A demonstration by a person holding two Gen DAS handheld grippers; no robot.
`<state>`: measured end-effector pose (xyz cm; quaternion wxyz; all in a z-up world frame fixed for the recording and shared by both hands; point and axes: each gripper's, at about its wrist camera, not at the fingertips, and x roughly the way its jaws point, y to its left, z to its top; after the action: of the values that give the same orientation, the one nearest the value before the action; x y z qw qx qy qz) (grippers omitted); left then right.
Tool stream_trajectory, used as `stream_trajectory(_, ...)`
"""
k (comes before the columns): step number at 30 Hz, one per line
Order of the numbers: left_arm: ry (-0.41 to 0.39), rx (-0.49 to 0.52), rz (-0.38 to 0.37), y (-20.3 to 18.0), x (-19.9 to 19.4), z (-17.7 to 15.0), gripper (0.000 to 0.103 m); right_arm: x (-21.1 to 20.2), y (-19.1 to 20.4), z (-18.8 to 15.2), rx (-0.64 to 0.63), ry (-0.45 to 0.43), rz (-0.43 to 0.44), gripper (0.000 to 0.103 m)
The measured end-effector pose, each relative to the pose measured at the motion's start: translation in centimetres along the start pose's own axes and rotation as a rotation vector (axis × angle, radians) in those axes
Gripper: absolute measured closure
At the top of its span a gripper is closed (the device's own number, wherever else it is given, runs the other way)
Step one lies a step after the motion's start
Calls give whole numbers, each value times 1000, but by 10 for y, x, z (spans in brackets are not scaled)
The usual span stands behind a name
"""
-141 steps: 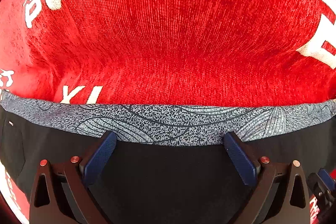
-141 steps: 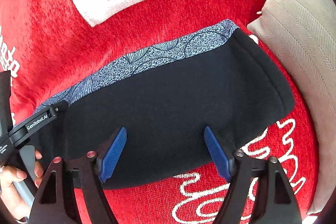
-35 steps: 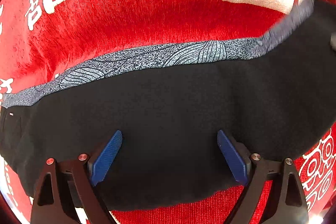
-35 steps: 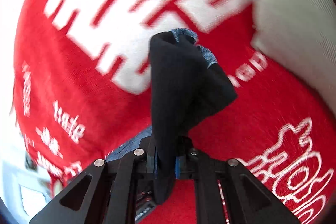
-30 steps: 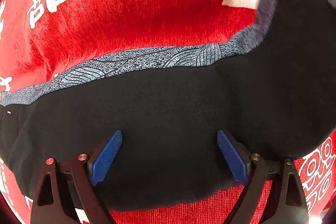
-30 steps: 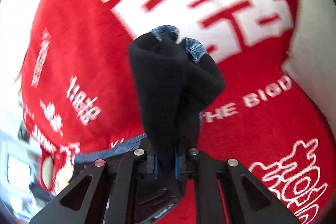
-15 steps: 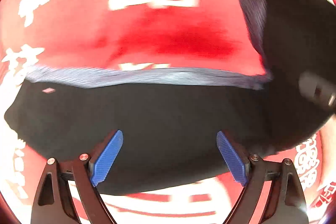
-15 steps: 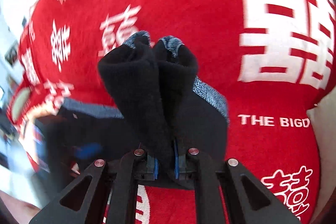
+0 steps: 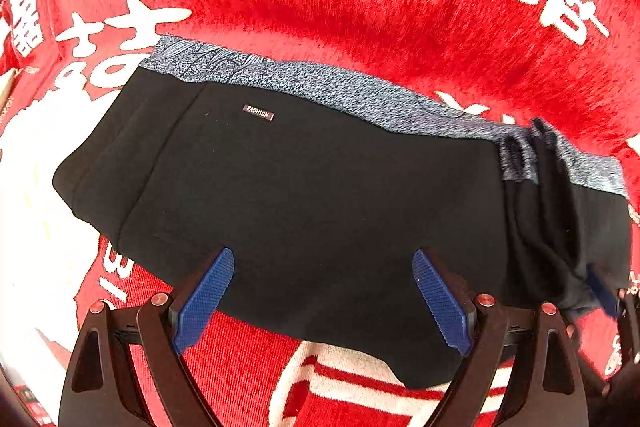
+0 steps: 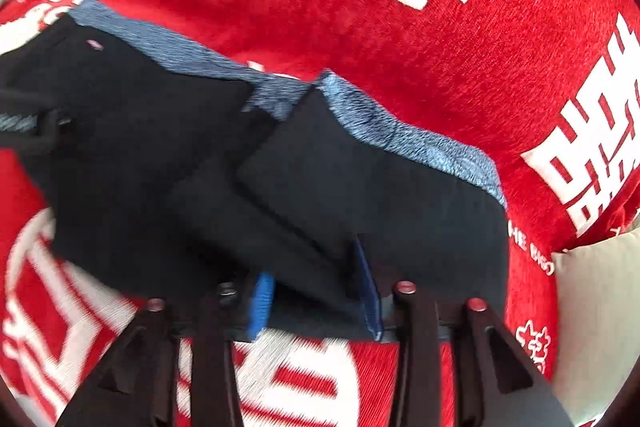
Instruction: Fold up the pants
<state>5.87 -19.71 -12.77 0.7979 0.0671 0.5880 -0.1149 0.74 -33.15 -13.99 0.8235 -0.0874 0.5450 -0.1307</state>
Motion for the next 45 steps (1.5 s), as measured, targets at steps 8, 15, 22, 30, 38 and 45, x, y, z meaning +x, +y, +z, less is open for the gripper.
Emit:
stream_trajectory(8, 18, 130, -231, -41, -31, 16, 11, -39, -79, -21, 284, 30, 178, 45)
stream_trajectory(15, 93, 247, -424, -104, -29, 24, 11, -31, -128, -45, 473, 102, 232, 45)
stream_trajectory(22, 149, 323, -458, -135, -14, 27, 26, -30, -139, -63, 555, 116, 287, 45)
stream_trajectory(30, 226, 358, -399, -147, 10, 27, 88, -28, -147, -69, 588, 121, 320, 51)
stream_trajectory(38, 164, 321, -507, -123, -38, 28, 94, -36, -163, -69, 623, 127, 334, 58)
stream_trajectory(45, 228, 270, -469, -96, 0, -4, 98, -28, -158, -68, 592, 165, 334, 58)
